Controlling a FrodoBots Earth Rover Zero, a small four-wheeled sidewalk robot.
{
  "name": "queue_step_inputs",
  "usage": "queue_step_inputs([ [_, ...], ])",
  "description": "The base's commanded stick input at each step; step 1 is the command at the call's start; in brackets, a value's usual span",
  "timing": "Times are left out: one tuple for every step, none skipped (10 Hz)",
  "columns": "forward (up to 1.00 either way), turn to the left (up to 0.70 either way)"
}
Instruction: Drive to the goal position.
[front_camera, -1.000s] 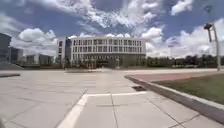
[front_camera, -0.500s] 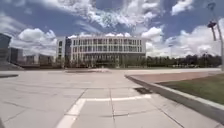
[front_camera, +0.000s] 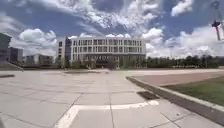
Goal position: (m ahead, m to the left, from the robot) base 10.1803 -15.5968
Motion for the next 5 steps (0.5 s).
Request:
queue_step_inputs([
  [0.70, 0.02],
  [0.70, 0.01],
  [0.70, 0.00],
  [0.70, 0.00],
  [0.70, 0.00],
])
